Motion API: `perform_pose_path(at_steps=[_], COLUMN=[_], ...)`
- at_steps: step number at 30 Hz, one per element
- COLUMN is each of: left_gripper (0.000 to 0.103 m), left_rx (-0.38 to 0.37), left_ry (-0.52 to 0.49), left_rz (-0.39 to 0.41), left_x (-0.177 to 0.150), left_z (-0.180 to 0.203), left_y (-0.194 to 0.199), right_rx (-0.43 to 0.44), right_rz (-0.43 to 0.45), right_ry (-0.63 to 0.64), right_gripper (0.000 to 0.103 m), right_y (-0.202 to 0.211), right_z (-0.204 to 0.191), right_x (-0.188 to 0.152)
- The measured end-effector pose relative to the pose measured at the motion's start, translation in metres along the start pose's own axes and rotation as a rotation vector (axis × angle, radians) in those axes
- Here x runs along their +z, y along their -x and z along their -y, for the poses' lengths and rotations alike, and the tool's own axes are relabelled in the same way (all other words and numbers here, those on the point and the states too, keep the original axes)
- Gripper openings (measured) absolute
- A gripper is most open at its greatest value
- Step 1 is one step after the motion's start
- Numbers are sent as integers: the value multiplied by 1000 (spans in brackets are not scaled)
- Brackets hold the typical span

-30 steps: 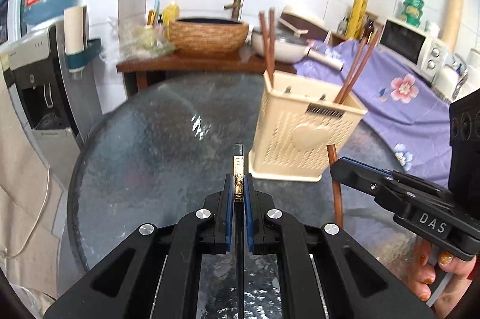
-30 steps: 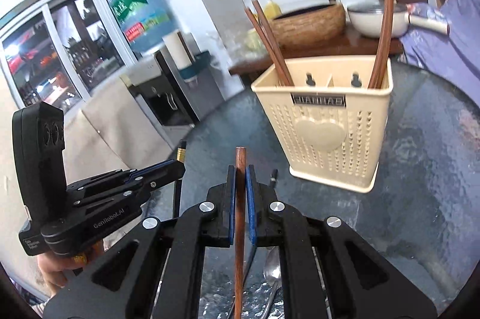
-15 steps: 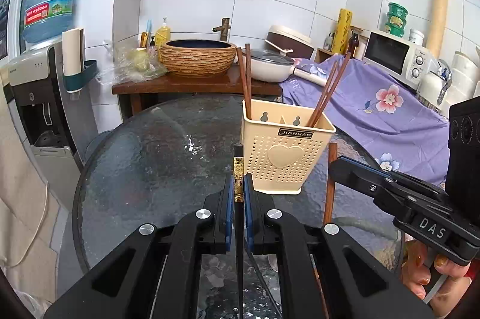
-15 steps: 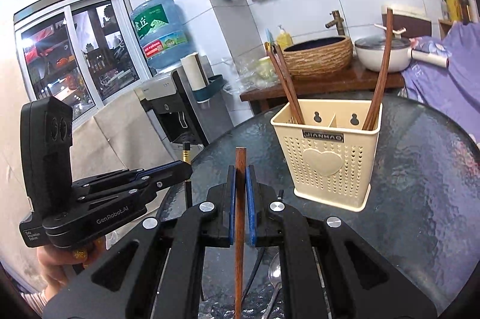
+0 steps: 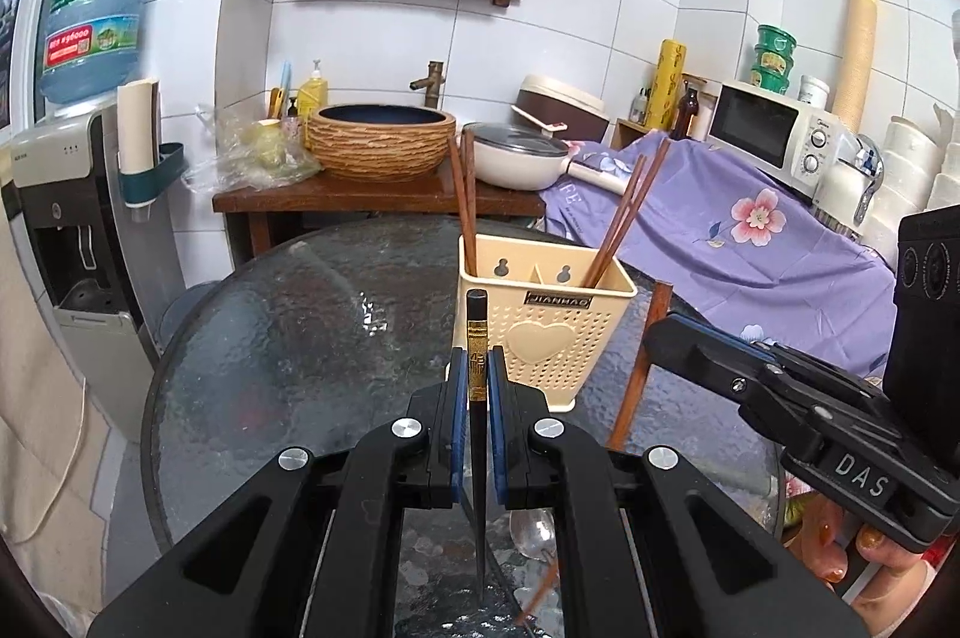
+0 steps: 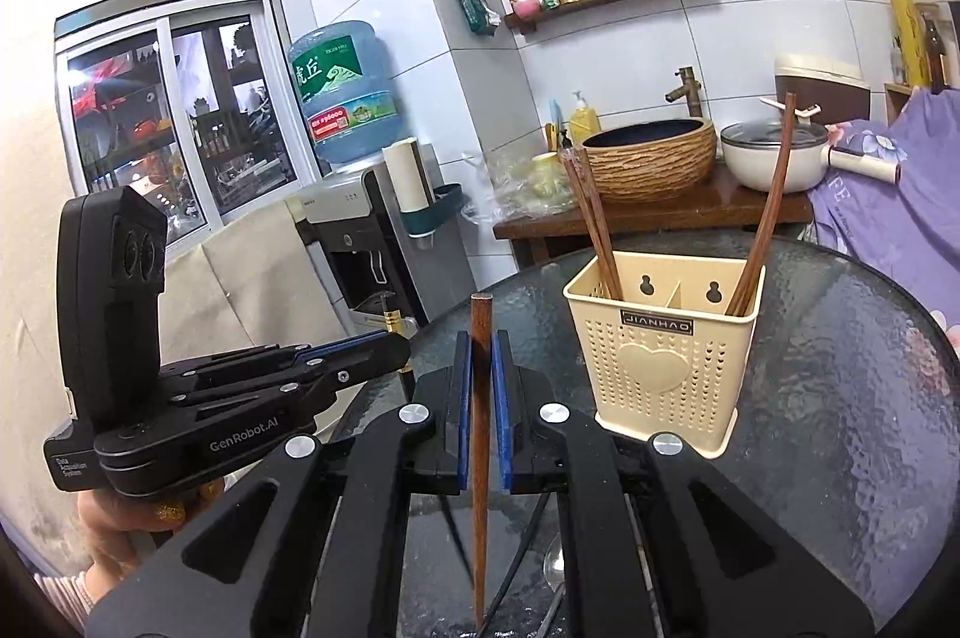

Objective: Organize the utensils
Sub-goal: 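Lift both chopsticks and carry them above the cream caddy, then lower both chopsticks into the caddy and open both tools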

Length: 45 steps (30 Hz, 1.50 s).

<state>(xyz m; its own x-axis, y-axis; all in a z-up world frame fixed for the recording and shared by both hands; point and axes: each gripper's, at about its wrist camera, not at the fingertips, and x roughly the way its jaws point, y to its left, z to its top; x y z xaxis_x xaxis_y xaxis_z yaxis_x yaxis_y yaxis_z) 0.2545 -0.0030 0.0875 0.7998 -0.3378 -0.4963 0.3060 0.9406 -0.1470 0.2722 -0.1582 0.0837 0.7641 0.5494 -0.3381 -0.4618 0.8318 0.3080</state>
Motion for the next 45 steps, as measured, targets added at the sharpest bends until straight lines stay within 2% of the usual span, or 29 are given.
perform_pose_path(at_steps=[14, 20, 24, 30, 35, 40, 45], left_gripper=[6, 6, 6, 7, 6, 6, 6], left_rx=[3, -29, -69, -69, -27, -5, 5], left_ry=[-30, -24, -11, -30, -28, 7, 43], left_rz=[41, 45, 45, 102, 140, 155, 154], left_x=[21, 39, 64, 109, 147, 179, 193], left_z=[9, 9, 10, 23, 29, 31, 30], left_y=[7, 11, 14, 26, 23, 5, -20], right_rx=[-10, -15, -21, -89, -152, -242, -299], right_rz=[12, 5, 7, 36, 58, 89, 117], right_ry=[30, 33, 29, 71, 74, 76, 63], right_gripper=[7, 7, 7, 7, 7, 7, 7], right_y=[6, 8, 12, 15, 13, 7, -2], right_z=[-3, 1, 4, 7, 16, 30, 48], right_x=[23, 44, 66, 109, 145, 180, 196])
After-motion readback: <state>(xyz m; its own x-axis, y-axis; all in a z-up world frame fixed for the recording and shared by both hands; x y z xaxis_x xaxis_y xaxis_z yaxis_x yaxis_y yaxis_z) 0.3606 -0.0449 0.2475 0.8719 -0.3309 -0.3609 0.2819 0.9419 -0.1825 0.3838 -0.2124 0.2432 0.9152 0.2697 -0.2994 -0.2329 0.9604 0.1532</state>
